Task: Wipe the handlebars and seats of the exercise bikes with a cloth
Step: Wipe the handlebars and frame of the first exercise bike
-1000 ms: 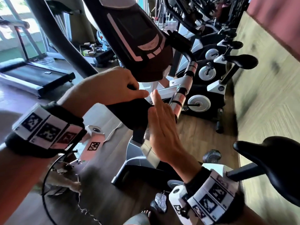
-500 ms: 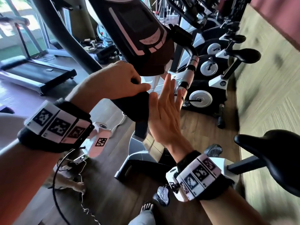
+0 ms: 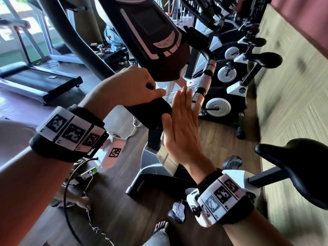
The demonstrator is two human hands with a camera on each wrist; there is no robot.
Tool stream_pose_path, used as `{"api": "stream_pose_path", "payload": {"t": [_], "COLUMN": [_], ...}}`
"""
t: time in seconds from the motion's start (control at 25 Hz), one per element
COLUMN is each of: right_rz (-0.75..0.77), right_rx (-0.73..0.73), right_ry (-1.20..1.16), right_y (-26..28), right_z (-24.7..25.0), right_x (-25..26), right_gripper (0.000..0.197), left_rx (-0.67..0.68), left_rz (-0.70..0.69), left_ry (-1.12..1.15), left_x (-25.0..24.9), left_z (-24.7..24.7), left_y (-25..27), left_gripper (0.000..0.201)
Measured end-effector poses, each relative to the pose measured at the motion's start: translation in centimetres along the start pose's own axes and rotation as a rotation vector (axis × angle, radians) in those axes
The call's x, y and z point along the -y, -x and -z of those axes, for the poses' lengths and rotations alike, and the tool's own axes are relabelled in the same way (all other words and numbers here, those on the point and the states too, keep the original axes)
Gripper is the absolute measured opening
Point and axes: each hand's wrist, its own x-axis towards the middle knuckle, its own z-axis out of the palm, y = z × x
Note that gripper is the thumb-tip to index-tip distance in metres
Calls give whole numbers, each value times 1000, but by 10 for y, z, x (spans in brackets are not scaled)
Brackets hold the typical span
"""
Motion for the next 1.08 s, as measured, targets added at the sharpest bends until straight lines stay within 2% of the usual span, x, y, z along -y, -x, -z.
{"api": "stream_pose_path", "payload": {"t": [0.12, 0.2, 0.32, 0.44, 0.52, 0.6, 0.68, 0.84, 0.96, 1.08], "right_rz": [-37, -37, 122, 222, 162, 36, -14, 164, 116, 89], "right_rx": [9, -66, -162, -123, -165, -301, -348, -159, -130, -161], "right_ry": [-23, -73, -79, -155, -268, -330, -317, -221, -300, -260], "right_y": [-7, 8, 22, 11, 3, -7, -14, -18, -37, -19], "right_z": [0, -7, -11, -6, 2, 9, 13, -2, 5, 0], "right_x": [-1, 4, -11, -28, -33, -42, -51, -68, -83, -69], "right_gripper": [88, 84, 63, 36, 31, 21, 25, 45, 48, 48], "left_rx": [-2, 4, -22, -44, -56, -64, -48, 19, 4, -8], "left_rz": [-16, -25, -44, -57, -69, -91, -88, -36, -21, -24], "left_ry": [-9, -31, -57, -19, 18, 38, 5, -165, -189, -182], "left_x": [1, 2, 6, 9, 11, 11, 9, -1, -2, -1], "left_z": [-1, -2, -5, -7, -7, -8, -7, -6, -8, -9], "left_y": [1, 2, 1, 2, 3, 5, 4, -2, -3, -4], "left_gripper": [49, 50, 58, 65, 57, 53, 58, 53, 55, 60]}}
